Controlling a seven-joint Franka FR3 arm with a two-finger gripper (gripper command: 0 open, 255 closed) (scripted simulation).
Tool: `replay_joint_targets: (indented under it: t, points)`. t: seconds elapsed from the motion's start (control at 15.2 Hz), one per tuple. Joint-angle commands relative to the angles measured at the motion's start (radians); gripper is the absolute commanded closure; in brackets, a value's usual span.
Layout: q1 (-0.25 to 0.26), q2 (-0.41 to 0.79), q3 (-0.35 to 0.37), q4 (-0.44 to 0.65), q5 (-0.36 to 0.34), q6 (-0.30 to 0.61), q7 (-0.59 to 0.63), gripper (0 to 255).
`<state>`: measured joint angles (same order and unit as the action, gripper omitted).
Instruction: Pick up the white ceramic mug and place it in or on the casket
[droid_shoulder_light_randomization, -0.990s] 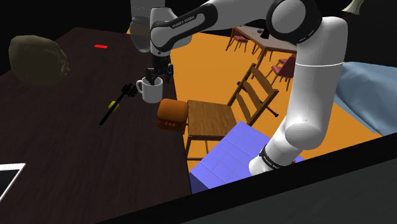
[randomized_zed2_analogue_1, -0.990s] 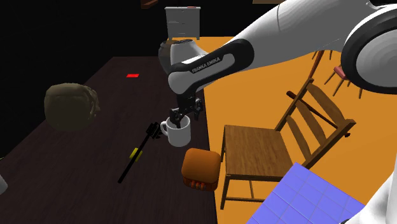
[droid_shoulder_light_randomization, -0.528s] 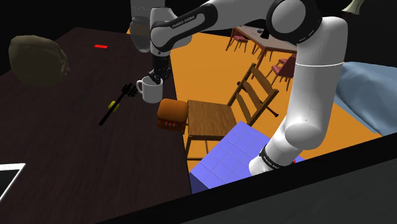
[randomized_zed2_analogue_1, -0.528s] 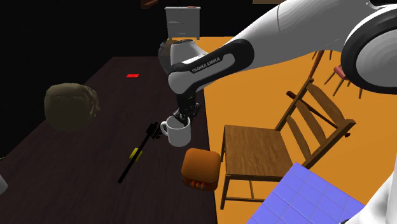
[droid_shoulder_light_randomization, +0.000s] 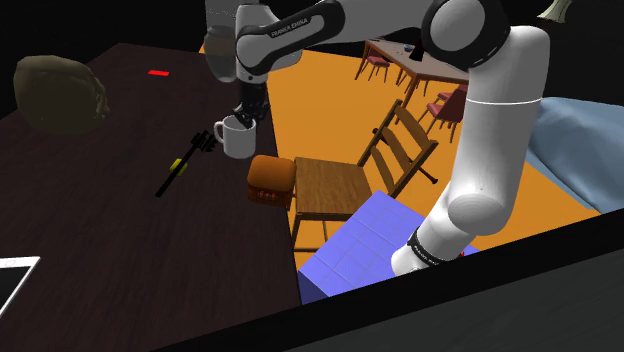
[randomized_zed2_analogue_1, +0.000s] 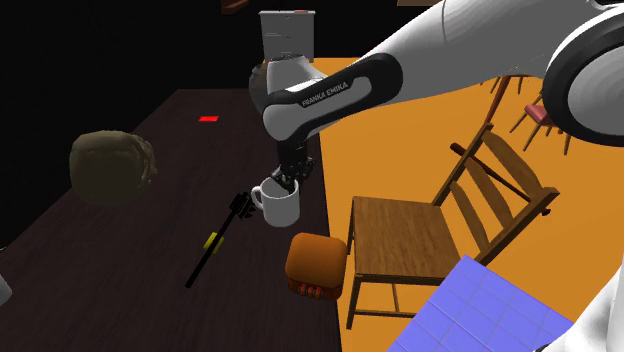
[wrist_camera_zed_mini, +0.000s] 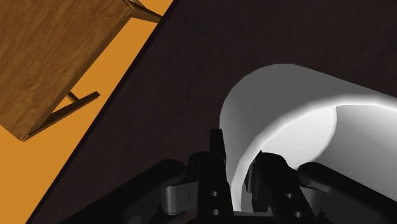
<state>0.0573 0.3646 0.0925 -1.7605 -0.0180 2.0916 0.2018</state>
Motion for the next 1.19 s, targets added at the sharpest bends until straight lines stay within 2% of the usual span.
replay_joint_targets:
  t: [0.0, 1.12]
  points:
    - [0.0, -0.013, 0.001, 0.011, 0.001, -0.024, -0.001, 255]
    - [-0.001, -0.076, 0.003, 0.153, 0.008, -0.229, -0.002, 255]
